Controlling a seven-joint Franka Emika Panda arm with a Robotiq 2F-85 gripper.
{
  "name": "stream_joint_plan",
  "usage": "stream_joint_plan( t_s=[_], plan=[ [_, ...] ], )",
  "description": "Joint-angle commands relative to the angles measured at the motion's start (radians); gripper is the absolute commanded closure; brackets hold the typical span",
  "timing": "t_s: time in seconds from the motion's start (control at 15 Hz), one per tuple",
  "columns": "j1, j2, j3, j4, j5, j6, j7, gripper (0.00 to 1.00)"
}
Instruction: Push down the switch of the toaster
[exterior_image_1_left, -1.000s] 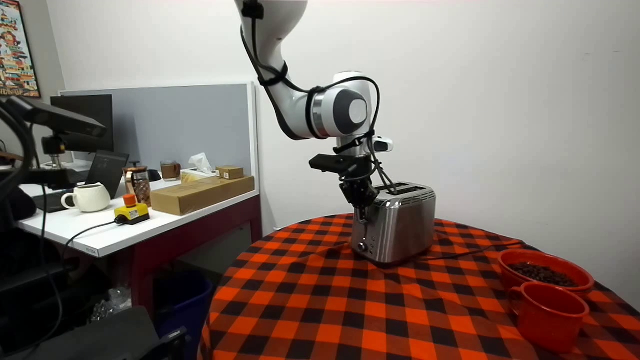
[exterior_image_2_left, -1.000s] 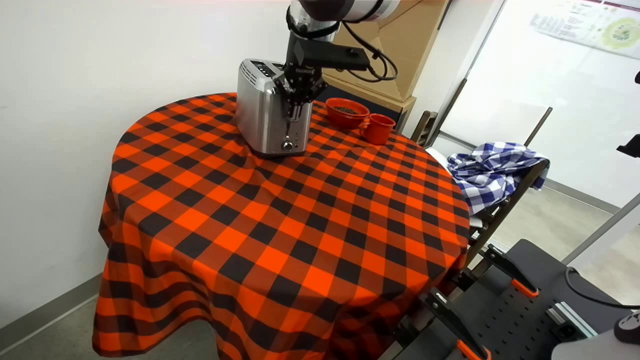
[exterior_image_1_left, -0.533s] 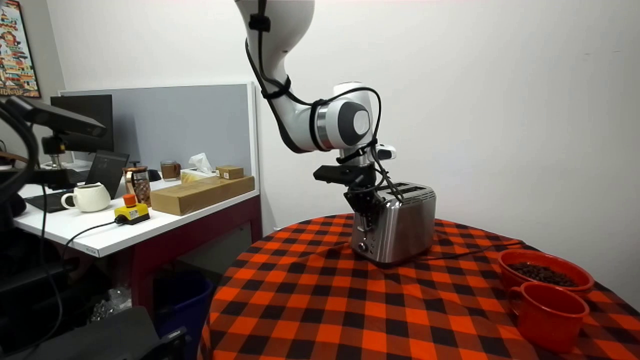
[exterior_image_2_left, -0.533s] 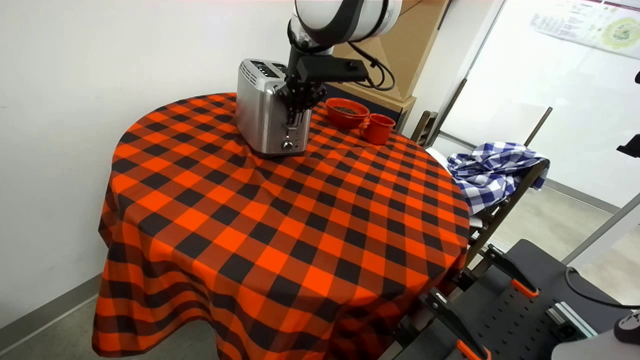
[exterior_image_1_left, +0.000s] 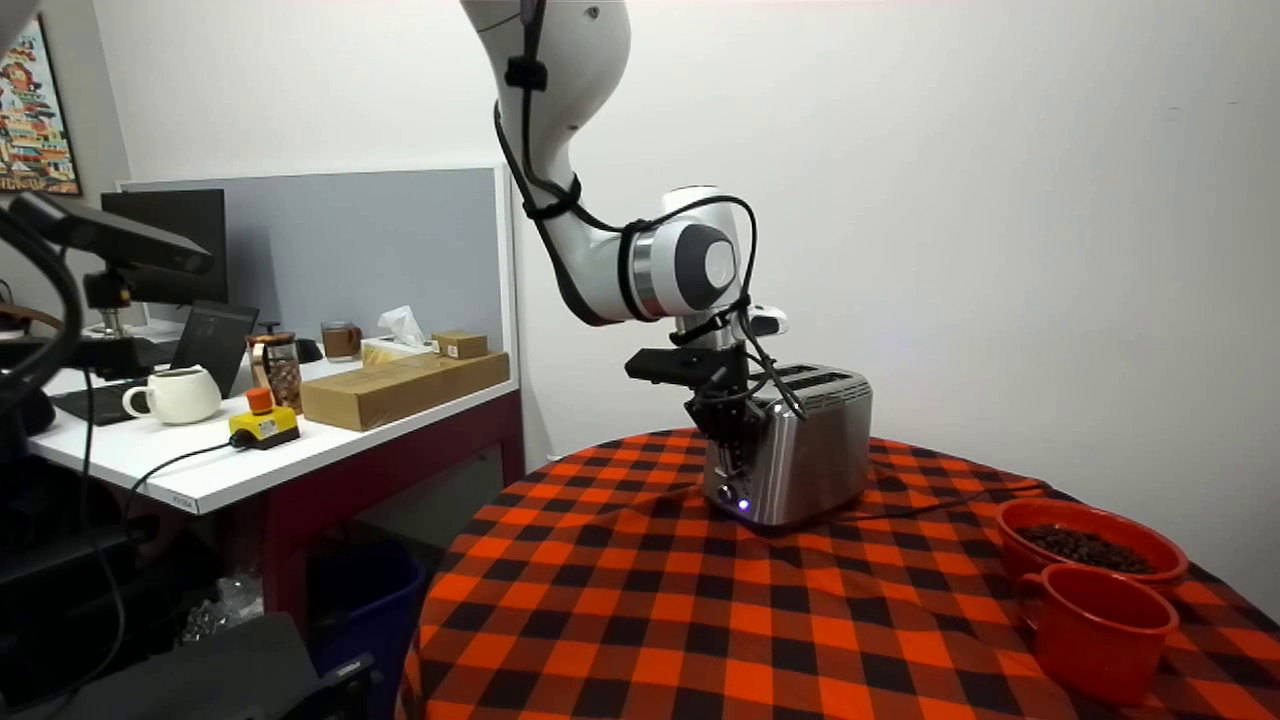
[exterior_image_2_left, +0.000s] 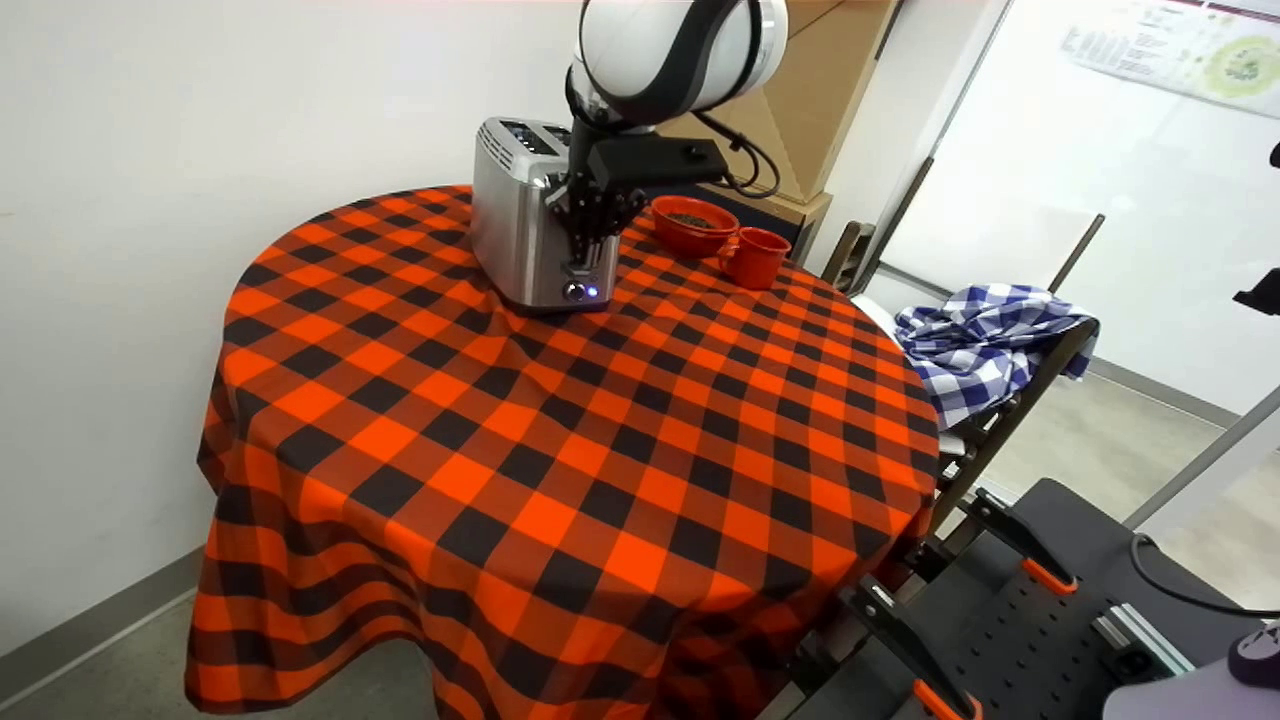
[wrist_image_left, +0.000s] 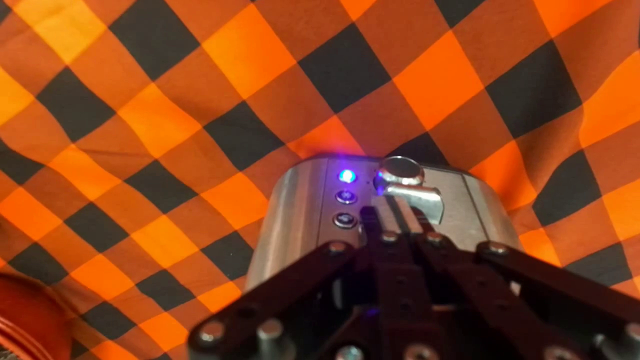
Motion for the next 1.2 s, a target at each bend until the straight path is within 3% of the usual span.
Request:
stream_joint_plan(
  t_s=[0.0, 0.07, 0.13, 0.2, 0.33, 0.6, 0.87, 1.13],
  plan=[
    [0.019, 0.068, -0.022, 0.044, -0.008, 0.029, -0.014, 1.00],
    [0.018, 0.056, -0.022, 0.042, 0.003, 0.019, -0.004, 1.00],
    [0.014, 0.046, -0.019, 0.039, 0.010, 0.020, -0.005, 0.74],
    [0.005, 0.025, -0.012, 0.030, 0.026, 0.020, -0.006, 0.73],
    [-0.004, -0.019, -0.002, 0.007, 0.055, 0.014, -0.009, 0.60],
    [0.006, -0.125, -0.001, -0.051, 0.098, -0.039, 0.024, 0.29],
    [0.005, -0.294, 0.064, -0.159, 0.164, -0.086, 0.009, 0.00],
    [0.006, -0.486, 0.180, -0.299, 0.297, -0.185, -0.036, 0.00]
  ],
)
